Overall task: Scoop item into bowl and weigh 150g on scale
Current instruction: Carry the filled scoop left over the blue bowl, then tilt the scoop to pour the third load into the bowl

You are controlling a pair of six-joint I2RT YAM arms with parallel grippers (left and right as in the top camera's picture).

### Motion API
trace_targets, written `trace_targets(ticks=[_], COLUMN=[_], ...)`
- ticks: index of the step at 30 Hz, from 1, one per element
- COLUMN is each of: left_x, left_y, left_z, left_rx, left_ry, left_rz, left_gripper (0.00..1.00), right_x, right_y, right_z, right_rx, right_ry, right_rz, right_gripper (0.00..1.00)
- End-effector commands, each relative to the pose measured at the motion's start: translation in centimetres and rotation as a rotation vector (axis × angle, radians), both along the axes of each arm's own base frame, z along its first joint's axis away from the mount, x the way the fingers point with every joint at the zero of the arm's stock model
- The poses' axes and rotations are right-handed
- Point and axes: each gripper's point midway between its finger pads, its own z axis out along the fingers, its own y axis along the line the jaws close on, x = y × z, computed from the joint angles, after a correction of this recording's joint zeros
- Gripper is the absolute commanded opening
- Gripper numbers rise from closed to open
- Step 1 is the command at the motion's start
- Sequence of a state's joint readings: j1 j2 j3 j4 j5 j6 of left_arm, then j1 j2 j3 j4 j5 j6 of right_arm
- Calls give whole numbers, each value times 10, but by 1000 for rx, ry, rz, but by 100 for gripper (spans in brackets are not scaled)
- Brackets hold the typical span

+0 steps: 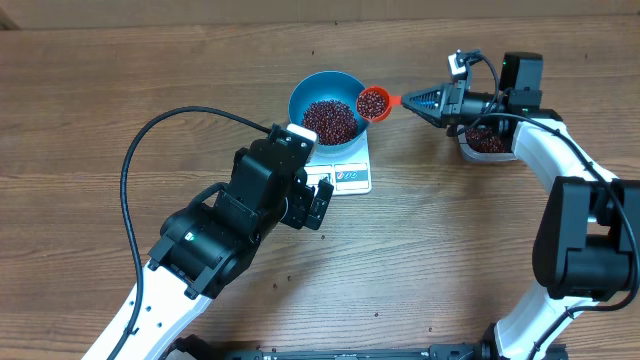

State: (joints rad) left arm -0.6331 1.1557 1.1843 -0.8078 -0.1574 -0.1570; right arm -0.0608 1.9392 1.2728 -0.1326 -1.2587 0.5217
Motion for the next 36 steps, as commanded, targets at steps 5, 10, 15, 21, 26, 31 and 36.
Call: trace_targets(ticks=[5,10,15,21,26,31,36], left_x=[0,0,0,0,0,0,0], left_y=[3,3,3,3,3,3,3], left_z=[7,7,7,7,7,7,7], left_rx=[-14,-14,-14,-14,-14,-14,-14], left_ry=[-17,-17,-17,-17,-17,-17,-17], left_rz=[14,14,14,14,14,14,14], left_gripper=[99,100,100,100,100,100,100], right_x=[5,12,21,23,23,23,22], right_y=[35,51,53,55,56,56,58], right_z=[-2,3,2,0,0,0,0], right_rx=[-58,-89,-127,-203,-245,-290,-329], right_ry=[-77,-172,-208,-386,-515,-650,-773], right_rz=[20,13,-29,2,37,73,109], right_gripper=[4,4,4,4,4,4,4])
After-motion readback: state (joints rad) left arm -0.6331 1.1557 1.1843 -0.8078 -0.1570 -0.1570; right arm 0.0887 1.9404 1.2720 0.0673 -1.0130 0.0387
